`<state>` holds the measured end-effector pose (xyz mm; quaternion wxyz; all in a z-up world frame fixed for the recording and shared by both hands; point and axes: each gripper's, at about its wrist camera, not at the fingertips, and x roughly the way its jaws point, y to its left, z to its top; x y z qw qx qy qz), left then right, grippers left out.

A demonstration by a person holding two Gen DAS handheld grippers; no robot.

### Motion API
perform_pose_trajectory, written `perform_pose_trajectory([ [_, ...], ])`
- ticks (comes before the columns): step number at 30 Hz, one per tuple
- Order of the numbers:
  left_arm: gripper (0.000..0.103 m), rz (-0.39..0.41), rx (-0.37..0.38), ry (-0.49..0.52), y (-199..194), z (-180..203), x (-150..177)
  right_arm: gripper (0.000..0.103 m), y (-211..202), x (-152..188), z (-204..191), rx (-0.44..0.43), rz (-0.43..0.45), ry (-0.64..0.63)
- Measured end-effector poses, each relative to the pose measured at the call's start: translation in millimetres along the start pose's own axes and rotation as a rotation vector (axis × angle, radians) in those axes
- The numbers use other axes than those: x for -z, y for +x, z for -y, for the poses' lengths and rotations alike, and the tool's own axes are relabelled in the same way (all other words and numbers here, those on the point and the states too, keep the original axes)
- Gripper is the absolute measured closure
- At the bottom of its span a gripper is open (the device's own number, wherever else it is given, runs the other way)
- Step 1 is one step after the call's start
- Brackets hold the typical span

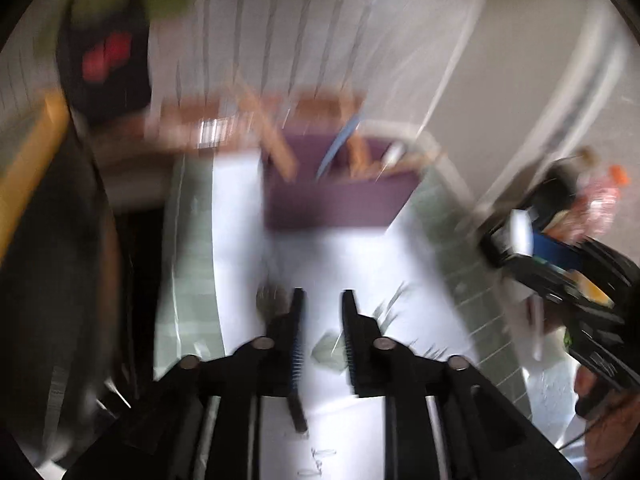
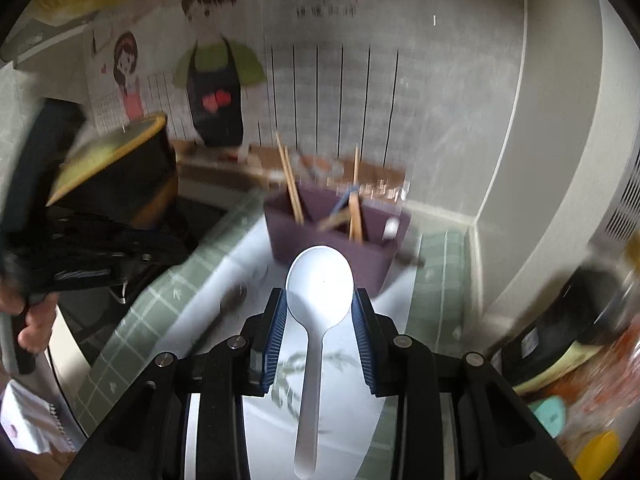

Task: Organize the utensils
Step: 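Lift the white spoon with the right tool while the left tool lifts the dark spoon into the holder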

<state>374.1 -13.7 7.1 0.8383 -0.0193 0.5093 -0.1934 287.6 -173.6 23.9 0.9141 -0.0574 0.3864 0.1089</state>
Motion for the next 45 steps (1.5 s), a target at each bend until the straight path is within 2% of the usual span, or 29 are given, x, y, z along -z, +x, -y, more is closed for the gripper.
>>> perform_pose_trajectory([
  [1,0.067,-0.061,-0.008,-0.040,20.5,-8.5,1.4,0.072,6.0,4.9,-0.3,-0.005,-0.015,0.005],
  [2,0.062,-0.105,-0.025,-0.073,36.5,-14.9,2.9,0.072,11.5,9.9,0.3,-0.007,-0.030,0.008],
  [5,0.060,-0.186,-0.056,-0.149,71.3,-28.6,2.7,0.072,25.9,22.2,0.3,-0.018,-0.070,0.005],
  [8,0.059,-0.237,-0.059,-0.239,92.8,-40.7,-1.8,0.072,32.6,29.0,-0.6,-0.016,-0.085,-0.005],
  [10,0.059,-0.262,-0.065,-0.265,103.5,-43.3,-5.4,0.072,34.1,32.1,0.8,-0.023,-0.090,-0.005],
  [13,0.058,-0.289,-0.108,-0.221,117.3,-34.6,-10.2,0.072,36.2,36.4,2.9,-0.017,-0.097,-0.010],
  [17,0.051,-0.301,-0.202,-0.127,132.7,-22.1,-9.5,0.072,41.0,40.2,6.2,-0.013,-0.109,-0.012],
  [22,0.052,-0.306,-0.184,-0.126,143.4,-20.8,-1.1,0.072,43.5,45.6,10.9,-0.029,-0.124,0.017],
  [24,0.053,-0.271,-0.189,-0.106,142.9,-16.6,2.2,0.072,43.0,47.6,13.7,-0.040,-0.126,0.038],
  [26,0.068,-0.236,-0.199,-0.066,140.9,-11.8,8.1,0.072,43.0,48.9,14.2,-0.040,-0.127,0.050],
  [27,0.070,-0.215,-0.197,-0.048,137.8,-10.5,13.2,0.072,42.7,49.6,14.8,-0.040,-0.126,0.057],
  [31,0.070,-0.149,-0.119,-0.071,122.4,-10.1,31.0,0.072,41.7,51.9,13.7,-0.029,-0.122,0.066],
  [38,0.070,0.111,-0.092,0.004,42.0,10.4,69.9,0.072,35.1,54.2,11.3,-0.028,-0.094,0.077],
  [41,0.070,0.228,-0.087,0.035,3.0,19.1,75.3,0.072,27.5,51.4,9.1,-0.027,-0.070,0.072],
  [45,0.070,0.303,-0.038,0.031,-31.1,18.4,65.6,0.072,19.3,43.9,3.9,-0.019,-0.045,0.059],
])
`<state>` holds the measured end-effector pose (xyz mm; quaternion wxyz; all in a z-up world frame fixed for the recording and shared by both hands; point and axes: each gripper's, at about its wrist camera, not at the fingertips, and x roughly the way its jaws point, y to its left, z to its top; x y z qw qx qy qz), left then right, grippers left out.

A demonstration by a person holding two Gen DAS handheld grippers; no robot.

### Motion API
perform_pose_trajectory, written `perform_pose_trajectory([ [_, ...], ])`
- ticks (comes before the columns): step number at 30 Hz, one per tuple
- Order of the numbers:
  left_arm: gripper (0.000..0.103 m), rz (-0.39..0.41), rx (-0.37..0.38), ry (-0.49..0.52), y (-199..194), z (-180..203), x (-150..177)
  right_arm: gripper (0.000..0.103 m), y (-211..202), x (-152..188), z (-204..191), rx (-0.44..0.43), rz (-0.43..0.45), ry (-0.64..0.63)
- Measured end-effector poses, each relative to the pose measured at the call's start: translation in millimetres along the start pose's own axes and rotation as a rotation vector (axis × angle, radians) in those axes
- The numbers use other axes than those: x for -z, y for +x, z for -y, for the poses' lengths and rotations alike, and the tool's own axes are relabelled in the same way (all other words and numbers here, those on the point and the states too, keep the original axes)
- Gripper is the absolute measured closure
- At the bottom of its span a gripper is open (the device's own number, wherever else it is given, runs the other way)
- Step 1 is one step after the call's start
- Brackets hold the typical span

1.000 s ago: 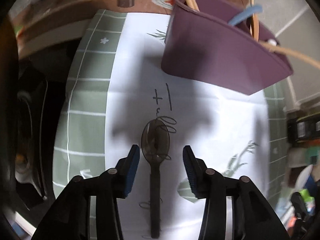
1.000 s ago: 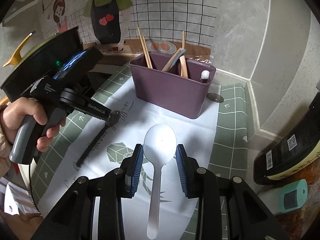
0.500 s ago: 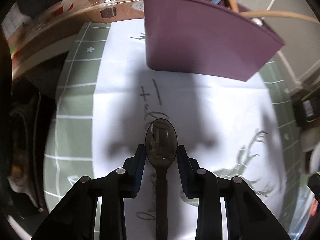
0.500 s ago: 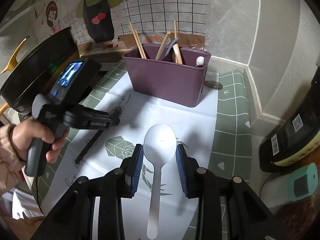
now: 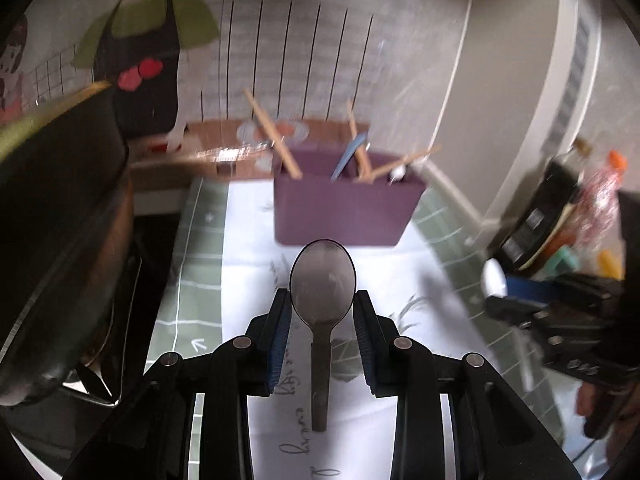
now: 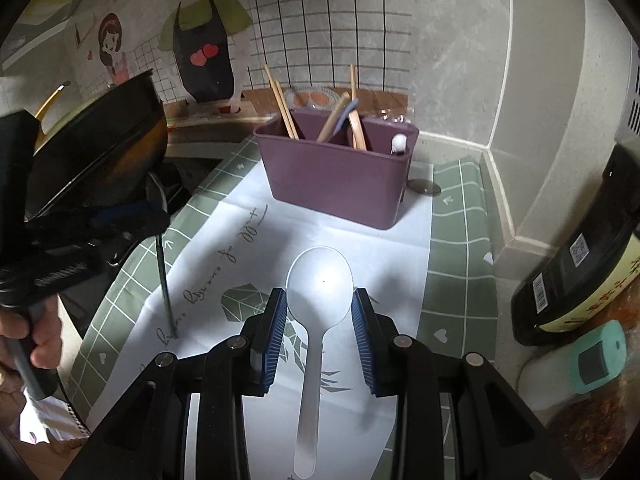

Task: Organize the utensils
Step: 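Lift the white spoon with the right tool while the left tool lifts the dark spoon into the holder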

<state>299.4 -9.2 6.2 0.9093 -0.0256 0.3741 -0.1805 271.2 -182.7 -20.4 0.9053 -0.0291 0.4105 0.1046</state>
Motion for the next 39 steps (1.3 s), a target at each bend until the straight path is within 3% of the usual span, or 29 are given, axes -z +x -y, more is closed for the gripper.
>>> perform_pose_trajectory([
  [9,0.070,0.102,0.039,0.008,-35.6,7.1,-44.9,0.072,-27.3,-33.9,-5.0,-0.015,0.086,-0.012],
  [17,0.070,0.355,0.049,0.063,-93.2,34.0,-141.0,0.072,-94.7,-124.0,-9.9,0.056,0.351,-0.083],
  [23,0.070,0.442,0.061,0.032,-99.3,33.6,-204.1,0.072,-116.9,-180.6,-9.2,0.132,0.523,-0.130],
  [26,0.070,0.449,0.062,0.005,-86.2,28.9,-217.9,0.072,-104.5,-198.4,-1.4,0.157,0.552,-0.136],
  [31,0.070,0.439,0.045,-0.025,-40.6,20.9,-217.8,0.072,-58.3,-201.9,24.7,0.098,0.528,-0.088],
  [39,0.070,0.317,0.017,-0.080,56.1,2.8,-206.1,0.072,44.3,-186.3,62.0,0.010,0.416,-0.020],
])
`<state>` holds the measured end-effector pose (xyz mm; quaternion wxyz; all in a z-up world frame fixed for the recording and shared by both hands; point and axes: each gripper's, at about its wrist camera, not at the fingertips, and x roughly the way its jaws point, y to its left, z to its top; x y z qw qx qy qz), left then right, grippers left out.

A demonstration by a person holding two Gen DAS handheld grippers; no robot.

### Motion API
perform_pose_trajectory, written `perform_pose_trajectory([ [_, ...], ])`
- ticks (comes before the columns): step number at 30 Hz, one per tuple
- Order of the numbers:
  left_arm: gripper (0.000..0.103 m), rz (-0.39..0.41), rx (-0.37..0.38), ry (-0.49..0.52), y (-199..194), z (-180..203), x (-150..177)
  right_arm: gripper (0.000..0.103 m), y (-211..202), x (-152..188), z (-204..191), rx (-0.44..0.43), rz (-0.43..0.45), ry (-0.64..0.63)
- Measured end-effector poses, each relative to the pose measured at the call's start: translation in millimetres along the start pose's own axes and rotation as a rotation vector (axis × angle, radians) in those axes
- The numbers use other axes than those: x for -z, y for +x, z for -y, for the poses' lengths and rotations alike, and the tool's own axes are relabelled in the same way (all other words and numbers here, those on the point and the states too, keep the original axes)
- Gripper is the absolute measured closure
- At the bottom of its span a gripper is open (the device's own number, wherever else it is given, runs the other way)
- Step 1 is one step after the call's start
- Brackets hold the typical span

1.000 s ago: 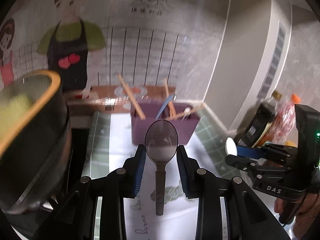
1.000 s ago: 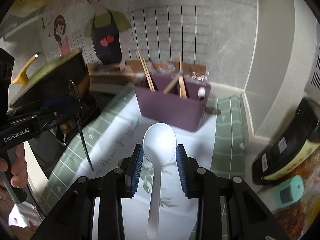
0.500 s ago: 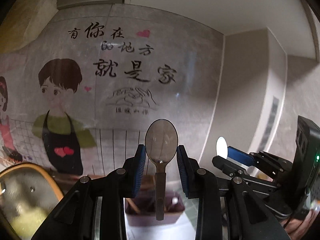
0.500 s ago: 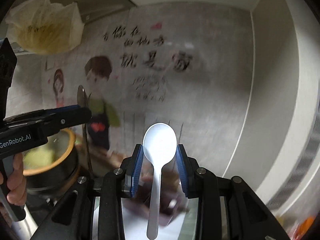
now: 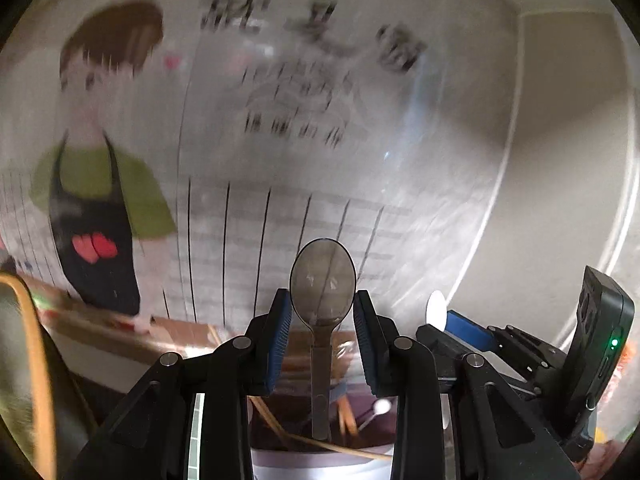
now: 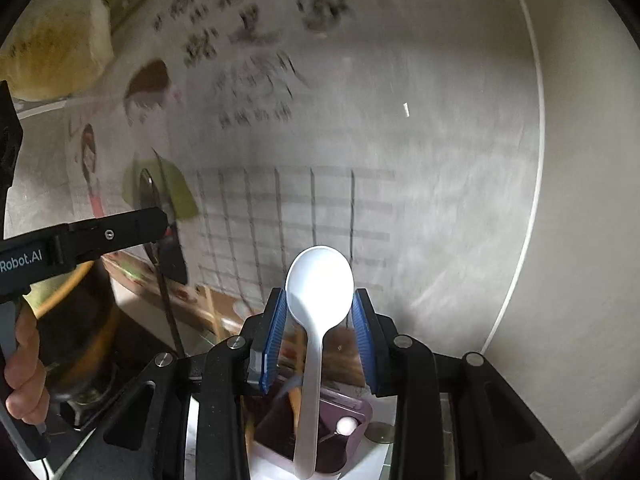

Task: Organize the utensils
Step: 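Lift the white spoon with the right tool while the left tool lifts the dark spoon into the holder, then open both tools over the purple holder and withdraw them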

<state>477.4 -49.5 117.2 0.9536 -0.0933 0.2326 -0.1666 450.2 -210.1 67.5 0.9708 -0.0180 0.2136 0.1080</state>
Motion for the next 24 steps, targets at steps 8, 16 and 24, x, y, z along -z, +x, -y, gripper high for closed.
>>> perform_pose_trajectory([
  [8,0.070,-0.081,-0.038,-0.041,48.4,-23.9,36.9,0.072,50.8,35.8,19.0,-0.007,-0.059,0.059],
  [16,0.070,-0.143,-0.057,-0.050,75.0,-38.0,64.1,0.072,72.2,67.1,21.5,-0.005,-0.092,0.094],
  [24,0.070,-0.206,-0.083,-0.071,84.2,-43.2,87.4,0.072,64.6,70.6,18.1,0.027,-0.079,0.056],
])
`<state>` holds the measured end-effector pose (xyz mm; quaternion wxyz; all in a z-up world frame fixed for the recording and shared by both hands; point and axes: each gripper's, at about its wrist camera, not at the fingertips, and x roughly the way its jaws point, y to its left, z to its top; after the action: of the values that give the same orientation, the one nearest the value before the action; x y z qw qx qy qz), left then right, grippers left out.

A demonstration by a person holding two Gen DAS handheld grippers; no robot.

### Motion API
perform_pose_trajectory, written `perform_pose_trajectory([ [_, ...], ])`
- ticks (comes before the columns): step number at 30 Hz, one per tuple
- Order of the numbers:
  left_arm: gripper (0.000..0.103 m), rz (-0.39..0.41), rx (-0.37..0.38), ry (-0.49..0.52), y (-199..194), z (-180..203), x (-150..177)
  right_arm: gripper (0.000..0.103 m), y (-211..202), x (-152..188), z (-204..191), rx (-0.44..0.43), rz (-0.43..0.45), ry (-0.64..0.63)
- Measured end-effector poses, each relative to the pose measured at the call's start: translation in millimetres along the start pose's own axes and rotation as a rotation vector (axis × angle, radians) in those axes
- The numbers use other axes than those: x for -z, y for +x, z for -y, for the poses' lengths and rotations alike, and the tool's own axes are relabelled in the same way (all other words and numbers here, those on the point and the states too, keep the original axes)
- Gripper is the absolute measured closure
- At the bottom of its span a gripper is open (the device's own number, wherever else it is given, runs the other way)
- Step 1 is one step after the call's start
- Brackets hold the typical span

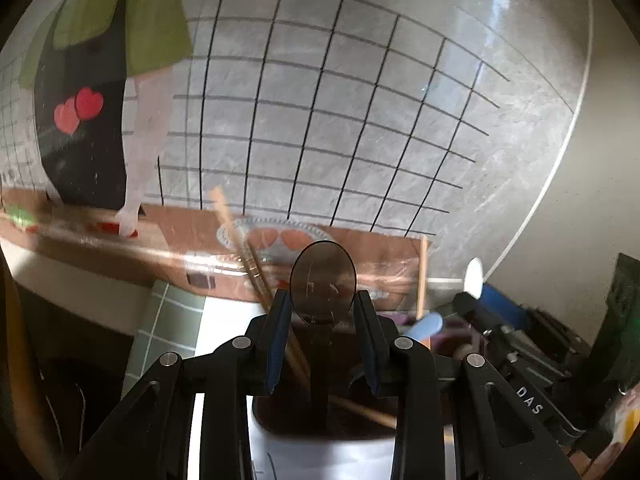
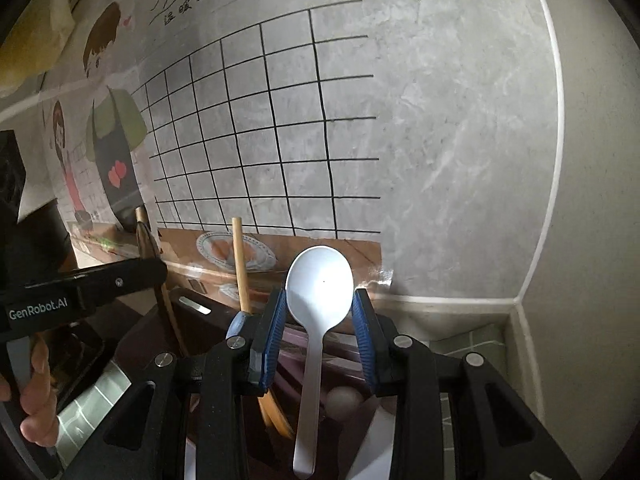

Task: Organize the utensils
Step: 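Open both tools over the purple holder and withdraw them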

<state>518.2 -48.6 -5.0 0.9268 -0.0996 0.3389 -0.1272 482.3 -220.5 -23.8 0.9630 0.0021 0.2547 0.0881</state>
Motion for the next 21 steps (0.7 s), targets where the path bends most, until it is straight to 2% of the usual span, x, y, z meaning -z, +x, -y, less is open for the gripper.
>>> perform_pose_trajectory([
  [4,0.068,-0.023,0.003,-0.021,-1.0,-3.2,0.8,0.072,-1.2,-6.2,-4.5,0.004,0.020,-0.042],
  [6,0.061,-0.021,0.001,-0.010,-3.5,-2.5,1.0,0.072,0.6,-4.5,-6.5,0.008,0.007,-0.055],
  [8,0.045,-0.007,-0.011,0.001,-8.3,-2.1,1.2,0.071,-1.0,-1.0,-6.4,0.001,-0.008,-0.051],
  [9,0.043,0.000,-0.011,0.002,-10.6,-2.2,0.7,0.071,-3.0,1.9,-7.2,0.002,-0.017,-0.049],
  [10,0.042,0.007,-0.011,0.003,-13.3,-1.9,0.1,0.068,-5.3,3.8,-7.7,0.001,-0.021,-0.049],
  [11,0.041,0.012,-0.012,0.001,-16.9,-2.1,-0.1,0.061,-7.9,5.6,-8.5,-0.001,-0.028,-0.047],
  [15,0.038,0.019,-0.022,-0.014,-33.3,-3.5,4.1,0.050,-24.6,9.4,-9.5,-0.009,-0.042,-0.007],
  [17,0.032,0.024,-0.048,-0.020,-47.7,-4.8,13.9,0.038,-37.5,12.2,-8.3,-0.014,-0.054,0.038],
  [19,0.029,0.026,-0.078,-0.007,-63.8,-5.4,26.1,0.032,-55.6,17.5,-9.0,-0.027,-0.068,0.085],
  [21,0.027,0.023,-0.121,0.018,-80.7,-4.8,40.3,0.030,-73.9,24.5,-13.4,-0.035,-0.083,0.111],
])
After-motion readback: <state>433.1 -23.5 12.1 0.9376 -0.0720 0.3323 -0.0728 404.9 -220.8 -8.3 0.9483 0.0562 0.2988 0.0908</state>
